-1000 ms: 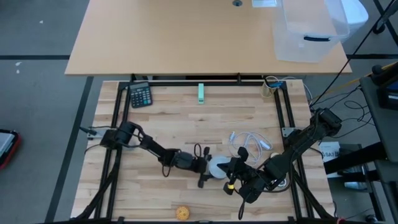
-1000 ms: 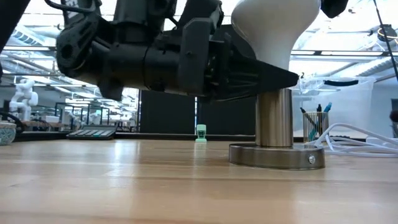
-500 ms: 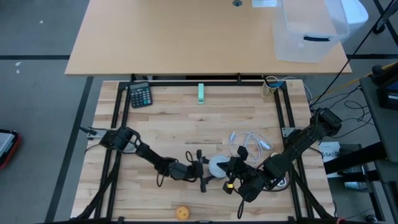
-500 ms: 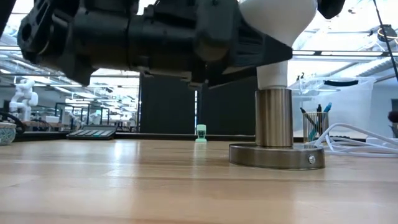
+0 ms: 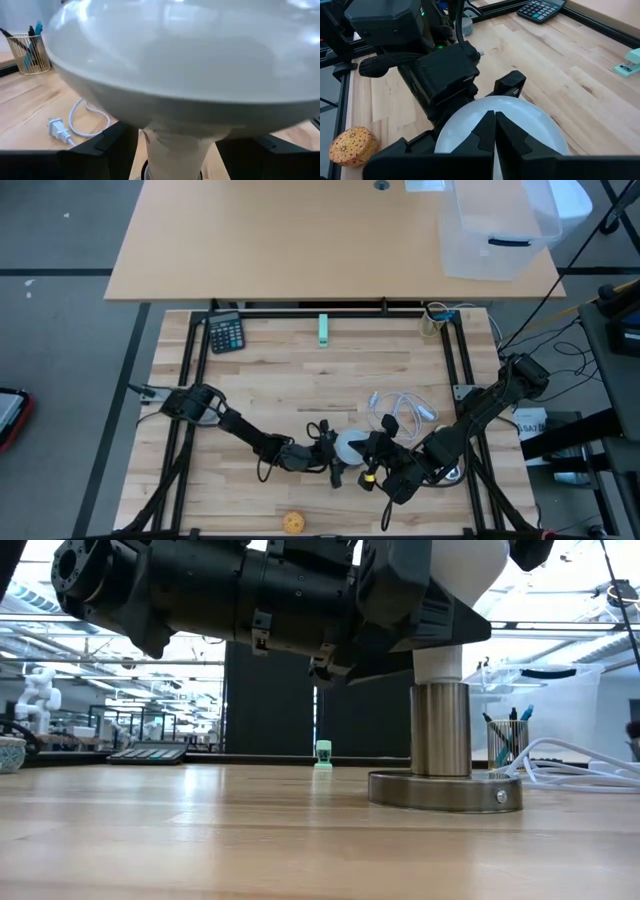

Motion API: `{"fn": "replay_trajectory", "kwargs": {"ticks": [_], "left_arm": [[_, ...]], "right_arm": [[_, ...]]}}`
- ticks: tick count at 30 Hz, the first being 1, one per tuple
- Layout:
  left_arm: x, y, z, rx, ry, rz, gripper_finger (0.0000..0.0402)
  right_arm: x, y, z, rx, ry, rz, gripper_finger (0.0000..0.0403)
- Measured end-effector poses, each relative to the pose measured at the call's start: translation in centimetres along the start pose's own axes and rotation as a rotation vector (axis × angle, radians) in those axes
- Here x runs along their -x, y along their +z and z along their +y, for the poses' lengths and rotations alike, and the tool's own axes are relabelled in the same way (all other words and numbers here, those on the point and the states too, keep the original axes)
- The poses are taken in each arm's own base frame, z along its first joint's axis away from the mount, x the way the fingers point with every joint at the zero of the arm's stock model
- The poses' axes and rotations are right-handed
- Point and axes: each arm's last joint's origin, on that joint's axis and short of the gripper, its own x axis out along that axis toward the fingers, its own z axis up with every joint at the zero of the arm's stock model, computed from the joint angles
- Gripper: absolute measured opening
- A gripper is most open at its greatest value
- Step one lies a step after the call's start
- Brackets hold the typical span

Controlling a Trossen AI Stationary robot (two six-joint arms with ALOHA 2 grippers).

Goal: Screw lightbulb
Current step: Insert the white lightbulb into the silver lamp

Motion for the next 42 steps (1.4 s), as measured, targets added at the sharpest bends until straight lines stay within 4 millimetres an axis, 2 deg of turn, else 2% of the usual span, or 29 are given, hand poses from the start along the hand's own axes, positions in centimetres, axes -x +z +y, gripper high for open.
{"fn": "replay_trajectory", "kwargs": {"ticks": [5, 11, 13, 20, 32, 42], "left_arm": [[0.0, 0.0, 0.0, -0.026, -0.003, -0.002, 0.0238], [0.0, 0.1, 0.0, -0.07, -0.027, -0.001, 0.0167], [0.0, 0.1, 0.0, -0.09, -0.043, 0.001, 0.0155], [-0.2, 0.1, 0.1, -0.136, -0.124, 0.001, 0.0155], [-2.0, 0.0, 2.8, -0.148, -0.367, 0.064, 0.0164], [-2.2, -0.1, 3.2, -0.144, -0.37, 0.078, 0.0167]], "right_arm": [[0.0, 0.0, 0.0, 0.006, 0.0, 0.0, 0.0], [0.1, 0.0, 0.0, 0.009, 0.002, 0.003, 0.0], [0.1, -0.1, 0.1, 0.018, 0.005, 0.003, 0.0], [0.4, -0.2, 0.2, 0.018, 0.019, 0.009, 0.0], [0.9, -0.7, 0.4, 0.022, 0.032, 0.023, 0.0], [1.2, -0.9, 0.2, -0.044, 0.015, 0.052, 0.0]]}}
